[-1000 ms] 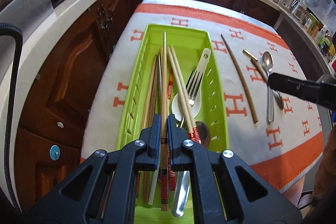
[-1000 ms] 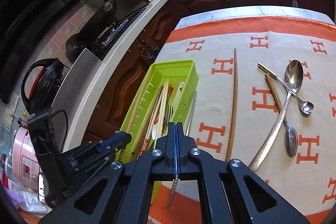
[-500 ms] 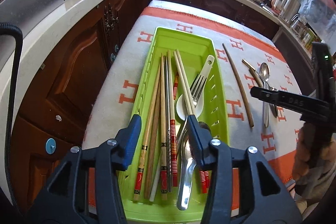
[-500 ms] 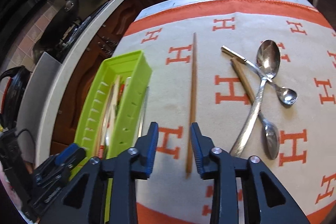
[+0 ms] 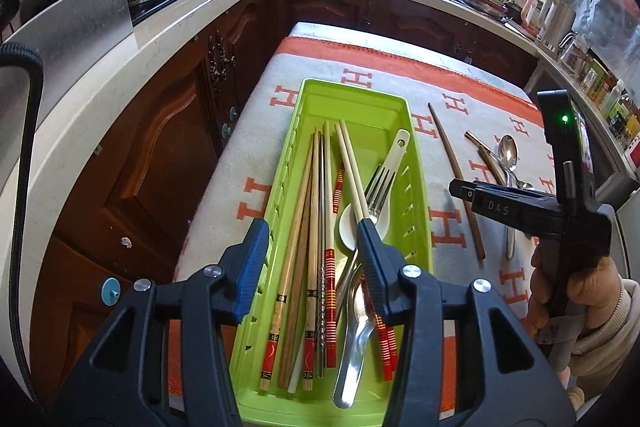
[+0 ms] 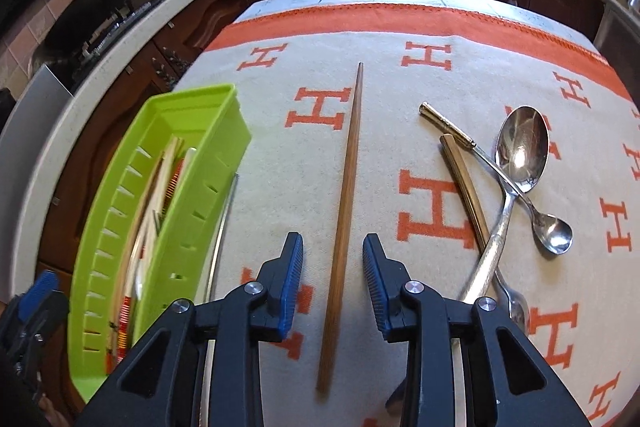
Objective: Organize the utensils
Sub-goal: 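Grasp a brown wooden chopstick on the cloth with the right tool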
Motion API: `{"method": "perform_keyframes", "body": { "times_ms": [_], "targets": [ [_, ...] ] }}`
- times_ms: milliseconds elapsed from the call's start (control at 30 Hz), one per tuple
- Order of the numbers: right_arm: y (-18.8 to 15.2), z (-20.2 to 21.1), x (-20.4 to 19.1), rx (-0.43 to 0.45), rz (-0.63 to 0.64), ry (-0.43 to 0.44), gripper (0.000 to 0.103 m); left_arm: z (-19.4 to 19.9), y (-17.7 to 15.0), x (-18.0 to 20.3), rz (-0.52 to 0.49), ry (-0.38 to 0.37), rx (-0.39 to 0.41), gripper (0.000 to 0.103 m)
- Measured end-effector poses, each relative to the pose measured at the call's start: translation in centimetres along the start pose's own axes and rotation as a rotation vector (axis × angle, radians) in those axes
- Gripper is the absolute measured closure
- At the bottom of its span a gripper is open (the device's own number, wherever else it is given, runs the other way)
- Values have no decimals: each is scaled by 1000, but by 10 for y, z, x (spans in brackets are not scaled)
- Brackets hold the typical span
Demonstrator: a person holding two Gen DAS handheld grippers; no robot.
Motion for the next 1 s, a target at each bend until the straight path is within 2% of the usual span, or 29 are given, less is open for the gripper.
{"method": "perform_keyframes", "body": {
  "times_ms": [167,267,400,500,600,733,867,1000],
  "targets": [
    [1,-3,-7,16,36,-43,73,-4,2,4,-4,3,-4,61],
    [0,-4,-10,26,58,-82,81,-7,4,6,-9,3,-2,61],
    [-1,-2,0,27,22,-77,96,-9,5,8,-15,3,-5,61],
    [0,-1,13,10,-55,-10,97,-9,4,8,-13,3,-10,61],
    [0,4,29,-25,-176,101,97,-8,4,5,-5,7,-6,61],
    [0,24,41,-16,-279,197,97,-5,3,-1,10,13,0,61],
    [2,50,39,-9,-330,300,97,2,3,-6,18,20,15,61],
    [3,72,18,-36,-333,405,97,12,5,-14,23,46,35,61]
  ]
}}
Point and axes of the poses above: each gripper's, at about its wrist camera, not at the fingertips, and z roughly against the way its jaws point, x to its right, y to its top, the point moved 1 cm from there along -z, roughly the way its jaws point, and after that the axes turned 3 degrees about -y, right-handed, at the moved point
